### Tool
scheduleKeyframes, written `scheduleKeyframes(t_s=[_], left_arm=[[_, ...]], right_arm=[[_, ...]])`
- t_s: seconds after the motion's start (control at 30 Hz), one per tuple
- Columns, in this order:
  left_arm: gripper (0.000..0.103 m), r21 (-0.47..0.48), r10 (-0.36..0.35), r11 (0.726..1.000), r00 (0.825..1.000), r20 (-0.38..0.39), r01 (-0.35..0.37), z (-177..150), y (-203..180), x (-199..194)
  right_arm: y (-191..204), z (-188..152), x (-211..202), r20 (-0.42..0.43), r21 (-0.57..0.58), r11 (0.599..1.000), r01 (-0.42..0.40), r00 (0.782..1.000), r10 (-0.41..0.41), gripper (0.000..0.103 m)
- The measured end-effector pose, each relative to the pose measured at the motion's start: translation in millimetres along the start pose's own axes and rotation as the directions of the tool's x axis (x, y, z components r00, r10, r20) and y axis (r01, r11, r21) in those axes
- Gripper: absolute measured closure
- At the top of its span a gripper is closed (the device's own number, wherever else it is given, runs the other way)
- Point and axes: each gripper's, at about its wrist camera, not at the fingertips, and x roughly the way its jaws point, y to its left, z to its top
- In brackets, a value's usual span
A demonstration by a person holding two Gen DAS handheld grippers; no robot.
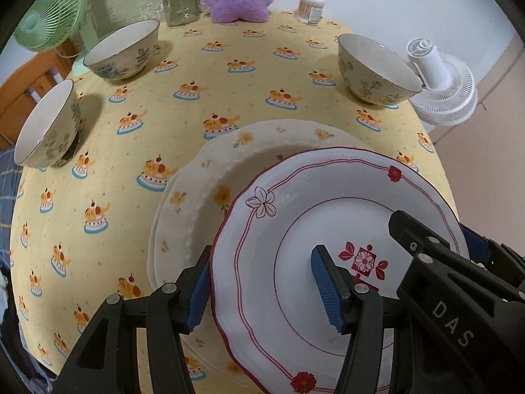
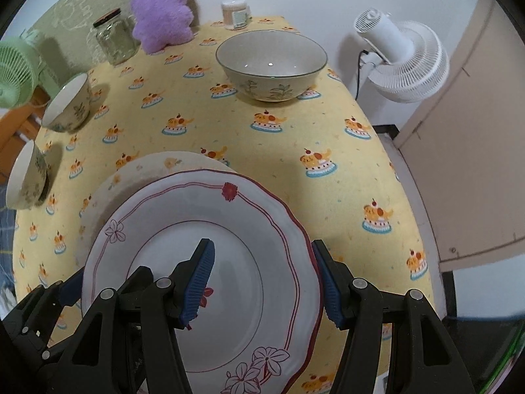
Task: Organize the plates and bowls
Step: 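Lift the red-rimmed plate with both tools and carry it over the flowered stack, then lower the red-rimmed plate onto the flowered plates and open both tools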
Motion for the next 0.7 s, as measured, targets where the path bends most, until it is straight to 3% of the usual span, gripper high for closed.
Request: scheduleKeyframes(t_s=[0.5,0.7], left_arm=[[0.039,-0.020,0.129,0.992,0.992,0.011,-0.128,-3.6,-10.3,2.1],[0.037,-0.026,0.144,0.989,0.990,-0.001,-0.144,-4.2,-12.3,2.6]], right_arm=[[0.8,3.6,12.7,-0.022,-0.095,0.992,-0.080,0.997,0.078,0.042],[-4.9,6.1,11.5,-0.037,-0.150,0.983,-0.101,0.995,0.097,0.056]])
